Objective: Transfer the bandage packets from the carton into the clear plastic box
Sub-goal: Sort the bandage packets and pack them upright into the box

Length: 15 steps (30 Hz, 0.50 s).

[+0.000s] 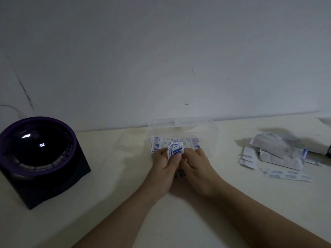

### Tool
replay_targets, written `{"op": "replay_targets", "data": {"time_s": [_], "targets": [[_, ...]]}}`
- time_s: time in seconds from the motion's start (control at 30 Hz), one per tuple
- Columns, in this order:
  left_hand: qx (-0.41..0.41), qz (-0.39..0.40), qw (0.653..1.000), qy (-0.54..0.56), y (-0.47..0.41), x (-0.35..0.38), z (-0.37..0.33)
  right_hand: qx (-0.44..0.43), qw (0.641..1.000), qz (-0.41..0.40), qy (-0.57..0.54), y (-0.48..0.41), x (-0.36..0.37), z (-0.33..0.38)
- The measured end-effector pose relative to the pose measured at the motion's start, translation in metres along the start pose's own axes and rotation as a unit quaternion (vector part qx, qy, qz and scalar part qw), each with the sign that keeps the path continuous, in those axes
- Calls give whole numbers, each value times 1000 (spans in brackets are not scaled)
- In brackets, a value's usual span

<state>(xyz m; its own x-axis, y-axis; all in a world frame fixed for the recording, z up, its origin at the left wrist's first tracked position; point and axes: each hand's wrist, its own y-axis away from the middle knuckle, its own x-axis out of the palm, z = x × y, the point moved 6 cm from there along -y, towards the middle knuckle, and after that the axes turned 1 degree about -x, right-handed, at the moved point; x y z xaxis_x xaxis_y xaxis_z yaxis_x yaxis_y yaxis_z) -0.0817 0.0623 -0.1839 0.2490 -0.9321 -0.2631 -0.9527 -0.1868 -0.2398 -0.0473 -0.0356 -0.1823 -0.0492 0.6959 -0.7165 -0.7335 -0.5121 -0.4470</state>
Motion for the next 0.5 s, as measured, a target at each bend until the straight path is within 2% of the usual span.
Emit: {"op": "replay_targets", "data": {"time_s": [0.07, 0.27, 0.33, 0.4, 0.43, 0.5], "targets": [[11, 15, 999, -42, -2, 0, 1, -28, 997, 5, 66, 2, -1, 2], [30, 56, 995, -71, 1, 3, 4, 8, 991, 79, -110, 5, 1, 8], [26, 35, 998, -51, 1, 1, 4, 27, 989, 38, -142, 4, -11, 8], [27, 24, 998, -58, 0, 0, 5, 17, 989, -72, -130, 5, -31, 8], [38, 31, 997, -61, 1, 2, 5, -4, 987, -95, -126, 7, -36, 11], [58, 44, 995, -63, 1, 5, 7, -53, 991, -56, -112, 8, -27, 19]]}}
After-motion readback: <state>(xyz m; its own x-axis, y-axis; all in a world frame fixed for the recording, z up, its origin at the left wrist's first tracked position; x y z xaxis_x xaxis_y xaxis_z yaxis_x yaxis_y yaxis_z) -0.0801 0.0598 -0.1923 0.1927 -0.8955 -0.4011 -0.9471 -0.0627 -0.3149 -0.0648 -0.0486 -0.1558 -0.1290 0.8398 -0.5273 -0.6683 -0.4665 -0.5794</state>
